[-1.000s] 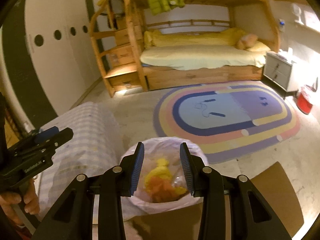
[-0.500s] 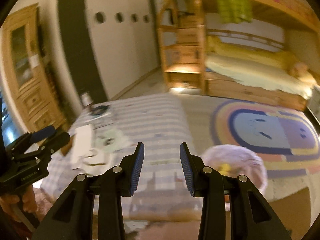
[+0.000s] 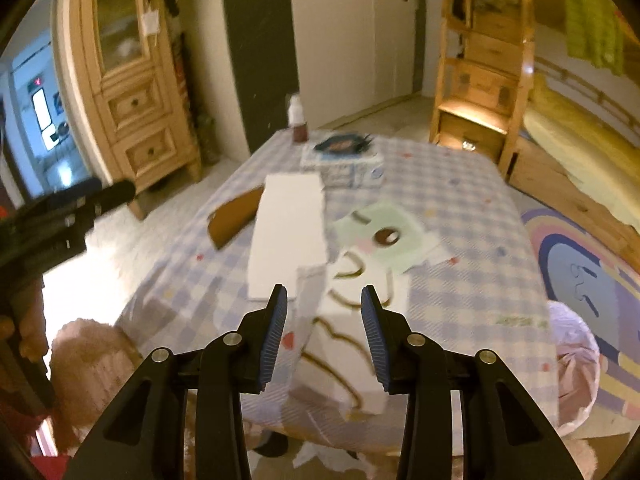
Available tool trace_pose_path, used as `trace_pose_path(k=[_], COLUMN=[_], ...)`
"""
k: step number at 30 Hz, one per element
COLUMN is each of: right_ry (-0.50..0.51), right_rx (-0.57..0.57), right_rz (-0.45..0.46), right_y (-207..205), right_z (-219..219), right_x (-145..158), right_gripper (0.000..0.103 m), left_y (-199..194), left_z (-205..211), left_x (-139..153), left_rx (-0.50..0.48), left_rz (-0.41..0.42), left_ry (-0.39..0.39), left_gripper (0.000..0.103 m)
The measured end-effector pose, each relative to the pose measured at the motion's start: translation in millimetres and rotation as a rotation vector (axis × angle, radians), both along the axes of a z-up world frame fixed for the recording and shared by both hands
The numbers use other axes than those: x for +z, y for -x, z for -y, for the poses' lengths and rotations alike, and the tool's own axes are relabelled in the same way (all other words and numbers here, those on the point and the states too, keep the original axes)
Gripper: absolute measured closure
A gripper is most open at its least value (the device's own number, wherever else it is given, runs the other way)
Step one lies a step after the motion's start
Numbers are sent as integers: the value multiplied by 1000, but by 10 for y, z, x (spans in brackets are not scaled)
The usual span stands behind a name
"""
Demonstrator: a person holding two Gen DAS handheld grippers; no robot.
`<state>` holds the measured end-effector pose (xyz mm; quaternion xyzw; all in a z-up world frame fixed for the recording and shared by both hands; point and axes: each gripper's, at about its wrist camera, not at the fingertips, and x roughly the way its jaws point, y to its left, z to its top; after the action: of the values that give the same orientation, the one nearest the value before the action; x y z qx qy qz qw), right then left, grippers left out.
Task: Collect trash
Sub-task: 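Return the right tool to the table and grasp the white paper strip with brown lines, then grasp the brown felt piece with the left tool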
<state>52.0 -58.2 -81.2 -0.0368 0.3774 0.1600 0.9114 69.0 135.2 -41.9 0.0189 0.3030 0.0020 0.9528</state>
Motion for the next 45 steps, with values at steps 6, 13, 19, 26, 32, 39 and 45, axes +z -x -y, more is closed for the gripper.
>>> trace_pose_path(k=[6, 13, 19, 26, 32, 39, 45], right_ry=[56, 171, 135, 59, -88, -113, -145], right_rx=[-6, 44, 43, 27, -53, -116, -148], right_rz=[-66, -45, -44, -5, 123, 169, 181], right_y=[-6, 147, 197, 221, 282, 95, -53], right_z=[-85, -167, 7, 216, 668, 938, 1049], right_x=[-302, -433, -446, -306, 236, 404, 441], right_gripper=[52, 49, 71, 102, 102, 102, 102], left_y=[119, 187, 220, 234, 181, -132, -418], left_z=[-80, -171, -108, 75, 151, 118, 145], left_x=[-72, -113, -97, -113, -161, -414, -668], left_rx=[-14, 42, 49, 33, 49, 57, 47], left_rz=[3, 11, 7, -17, -38, -125, -195], left_ry=[33, 70, 49, 37, 18, 48, 54], left_gripper=[32, 32, 32, 32, 31, 39, 58])
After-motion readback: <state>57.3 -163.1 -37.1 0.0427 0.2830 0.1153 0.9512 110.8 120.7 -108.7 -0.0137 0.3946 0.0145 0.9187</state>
